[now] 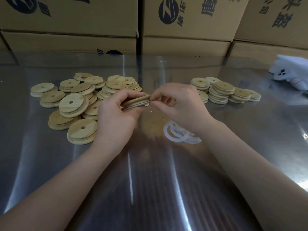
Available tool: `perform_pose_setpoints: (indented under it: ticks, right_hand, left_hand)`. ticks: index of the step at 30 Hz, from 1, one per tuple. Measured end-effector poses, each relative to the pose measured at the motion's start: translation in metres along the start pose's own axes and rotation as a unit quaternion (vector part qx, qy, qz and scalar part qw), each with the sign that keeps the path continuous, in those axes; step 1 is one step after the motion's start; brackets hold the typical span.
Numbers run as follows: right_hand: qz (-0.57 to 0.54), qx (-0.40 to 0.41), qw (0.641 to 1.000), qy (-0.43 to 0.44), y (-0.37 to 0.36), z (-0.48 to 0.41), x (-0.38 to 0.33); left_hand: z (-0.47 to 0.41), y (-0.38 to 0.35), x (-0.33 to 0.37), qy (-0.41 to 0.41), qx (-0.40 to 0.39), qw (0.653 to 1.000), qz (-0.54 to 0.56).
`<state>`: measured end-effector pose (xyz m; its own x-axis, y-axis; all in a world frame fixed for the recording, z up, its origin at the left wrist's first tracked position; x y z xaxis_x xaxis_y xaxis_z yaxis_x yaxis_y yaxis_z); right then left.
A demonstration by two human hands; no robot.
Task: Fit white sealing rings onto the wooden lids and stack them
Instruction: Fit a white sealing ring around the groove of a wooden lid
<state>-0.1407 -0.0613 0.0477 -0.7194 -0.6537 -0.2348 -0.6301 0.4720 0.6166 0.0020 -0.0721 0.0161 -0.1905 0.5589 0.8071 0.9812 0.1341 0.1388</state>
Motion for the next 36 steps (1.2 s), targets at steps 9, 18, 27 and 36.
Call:
perform_pose_setpoints:
  ticks: [9, 18, 27, 36]
  right_hand:
    - [-0.022, 0.000, 0.999, -0.048, 0.000, 0.001, 0.008]
    - [-0.145, -0.017, 0.969, -0.200, -0.008, 0.006, 0.030]
    - [-0.277, -0.030, 0.910, -0.306, -0.017, 0.012, 0.043]
    - [-0.300, -0.042, 0.885, -0.354, -0.022, 0.015, 0.045]
  left_hand:
    - [0.000, 0.000, -0.006, 0.033, 0.003, 0.998, 0.045]
    - [0.000, -0.002, -0.016, 0.111, 0.009, 0.984, 0.137]
    - [0.001, -0.003, -0.022, 0.170, 0.010, 0.964, 0.204]
    - [0.002, -0.005, -0.027, 0.203, -0.003, 0.958, 0.204]
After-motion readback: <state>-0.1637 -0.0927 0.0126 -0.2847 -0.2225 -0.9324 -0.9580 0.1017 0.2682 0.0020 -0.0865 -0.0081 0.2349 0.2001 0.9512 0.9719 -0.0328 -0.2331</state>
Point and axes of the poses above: each hand's wrist, its own z-axis away from the middle knuckle, its own y-axis out of the back of the hand, x = y × z, the point moved 7 cm from there along -z, towards the middle knuckle, and after that the axes turned 6 degrees about x, right-handed, at the moved point
